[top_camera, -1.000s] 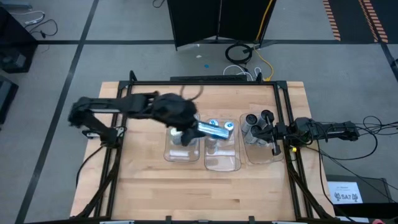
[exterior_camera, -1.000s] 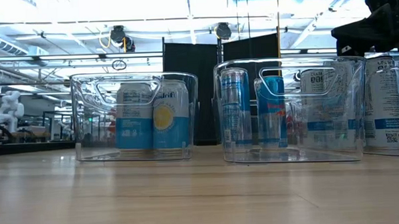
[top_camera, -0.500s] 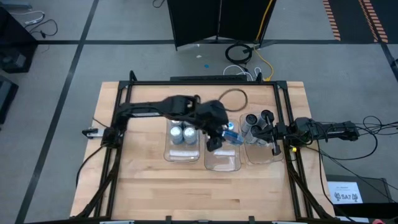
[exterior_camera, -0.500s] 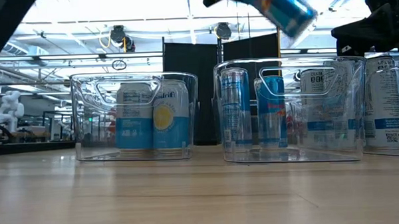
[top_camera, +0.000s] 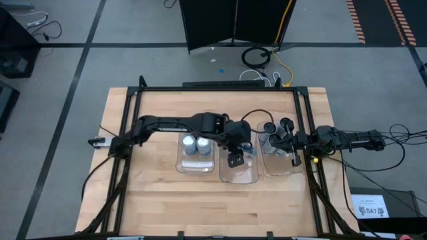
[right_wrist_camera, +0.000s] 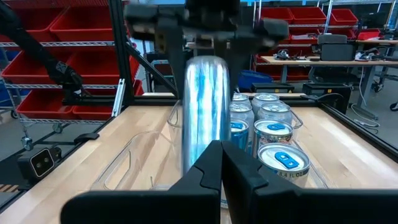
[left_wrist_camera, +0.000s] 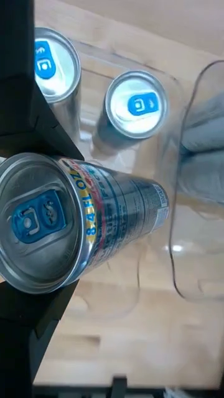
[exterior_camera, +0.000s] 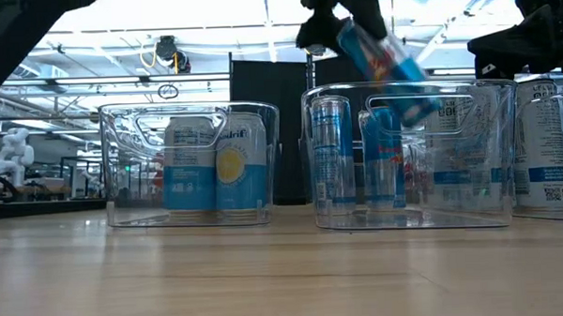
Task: Sort soda cans
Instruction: Put the blue soda can into the middle transparent bin
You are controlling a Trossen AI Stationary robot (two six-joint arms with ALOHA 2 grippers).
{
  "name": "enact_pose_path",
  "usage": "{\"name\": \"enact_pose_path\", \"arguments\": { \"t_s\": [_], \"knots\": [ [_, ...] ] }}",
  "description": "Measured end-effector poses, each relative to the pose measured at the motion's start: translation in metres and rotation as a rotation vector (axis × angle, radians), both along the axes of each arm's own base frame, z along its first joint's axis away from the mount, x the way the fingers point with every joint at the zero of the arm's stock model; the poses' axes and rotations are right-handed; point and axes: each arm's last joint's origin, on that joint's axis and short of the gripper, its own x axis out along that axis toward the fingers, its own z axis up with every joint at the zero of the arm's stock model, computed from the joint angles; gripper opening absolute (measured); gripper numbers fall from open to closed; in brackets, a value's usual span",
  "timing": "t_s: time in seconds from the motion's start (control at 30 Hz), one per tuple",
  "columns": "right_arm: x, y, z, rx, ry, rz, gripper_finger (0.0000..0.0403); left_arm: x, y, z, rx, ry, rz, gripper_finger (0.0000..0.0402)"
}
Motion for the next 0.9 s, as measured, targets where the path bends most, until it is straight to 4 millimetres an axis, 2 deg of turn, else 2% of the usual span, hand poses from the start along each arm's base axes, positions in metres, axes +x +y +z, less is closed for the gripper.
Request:
{"name": "enact_pose_path", "arguments": {
  "t_s": [0.13,0.63,0.8,0.9],
  "knots": [
    [0.000,0.000,0.000,0.000,0.000,0.000,0.0000,0.003,0.004,-0.012,0.010,0.050,0.014,0.0241],
    [0.000,0.000,0.000,-0.001,0.009,0.000,0.0000,0.014,0.021,-0.038,0.023,0.112,0.055,0.0242],
    [0.000,0.000,0.000,-0.001,0.008,0.000,0.0000,0.017,0.022,-0.047,0.024,0.137,0.058,0.0268],
    [0.000,0.000,0.000,-0.001,0.008,0.000,0.0000,0.019,0.022,-0.053,0.027,0.151,0.052,0.0271]
  ]
}}
